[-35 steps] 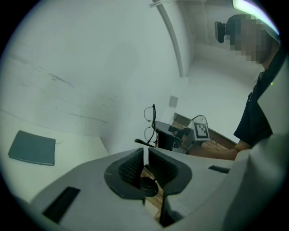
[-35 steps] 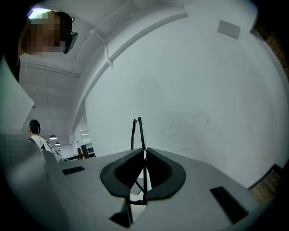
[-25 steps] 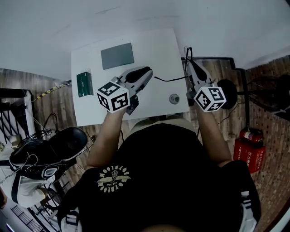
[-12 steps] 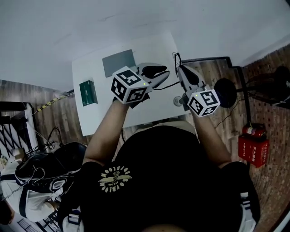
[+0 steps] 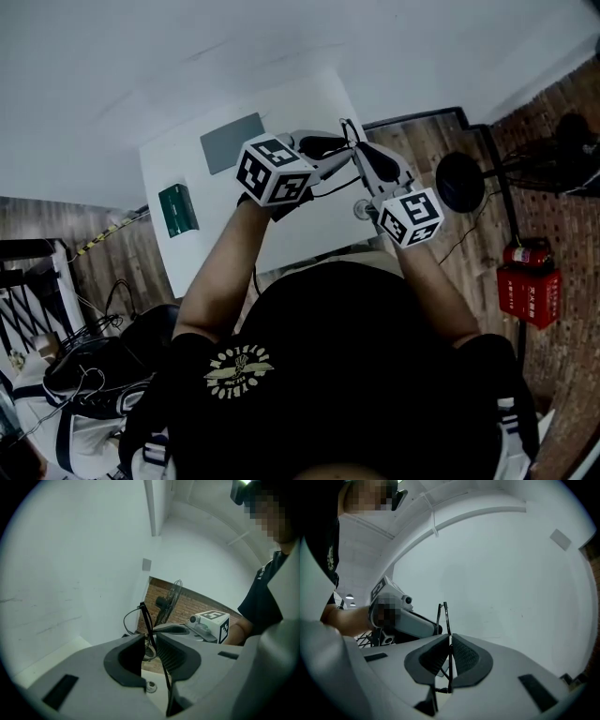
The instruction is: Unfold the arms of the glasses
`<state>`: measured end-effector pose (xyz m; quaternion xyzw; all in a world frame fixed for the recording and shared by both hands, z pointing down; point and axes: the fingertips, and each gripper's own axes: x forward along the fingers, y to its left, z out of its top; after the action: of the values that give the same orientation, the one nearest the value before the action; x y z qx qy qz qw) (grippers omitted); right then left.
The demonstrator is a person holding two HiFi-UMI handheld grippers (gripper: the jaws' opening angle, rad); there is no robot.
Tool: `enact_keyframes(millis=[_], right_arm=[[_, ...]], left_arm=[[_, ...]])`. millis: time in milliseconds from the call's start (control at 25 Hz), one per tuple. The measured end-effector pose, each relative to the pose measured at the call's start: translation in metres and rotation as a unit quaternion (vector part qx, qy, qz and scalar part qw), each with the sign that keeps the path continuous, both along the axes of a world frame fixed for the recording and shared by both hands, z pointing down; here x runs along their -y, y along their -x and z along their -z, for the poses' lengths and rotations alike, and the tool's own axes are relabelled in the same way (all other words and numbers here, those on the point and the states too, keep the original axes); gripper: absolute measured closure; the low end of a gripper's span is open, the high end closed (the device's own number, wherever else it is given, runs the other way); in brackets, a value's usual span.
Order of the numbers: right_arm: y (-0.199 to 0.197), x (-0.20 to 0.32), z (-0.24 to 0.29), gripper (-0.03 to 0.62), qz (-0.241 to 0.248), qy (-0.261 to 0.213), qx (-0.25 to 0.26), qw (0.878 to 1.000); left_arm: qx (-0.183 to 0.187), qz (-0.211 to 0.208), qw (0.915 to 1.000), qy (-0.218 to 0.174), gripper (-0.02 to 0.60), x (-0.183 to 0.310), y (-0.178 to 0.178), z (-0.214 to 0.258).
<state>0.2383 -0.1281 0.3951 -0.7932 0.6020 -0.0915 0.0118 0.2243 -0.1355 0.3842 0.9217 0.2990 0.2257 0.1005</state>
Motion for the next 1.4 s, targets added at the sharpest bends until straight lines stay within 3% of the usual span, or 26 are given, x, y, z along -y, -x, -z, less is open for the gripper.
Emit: enact_keyframes(millis=[480, 1000, 1400], right_arm=[[0.000, 0.000, -0.005, 0.574, 0.006, 0.010, -0.014, 1.000], [0.002, 0.005, -0.002, 0.574, 0.022, 0.042, -0.067, 0.997], [-0.001, -0.002, -0.005, 0.572, 0.021, 0.058, -0.077, 0.995]], left_arm=[[0.036, -0.010, 0.9993, -0.001, 0.549, 0.001, 0.002, -0.010], [0.071, -0.044, 0.9964, -0.013, 0.551, 0.017, 0.017, -0.012], [0.074, -0.035, 0.9957, -0.044, 0.554, 0.035, 0.030, -0.005]])
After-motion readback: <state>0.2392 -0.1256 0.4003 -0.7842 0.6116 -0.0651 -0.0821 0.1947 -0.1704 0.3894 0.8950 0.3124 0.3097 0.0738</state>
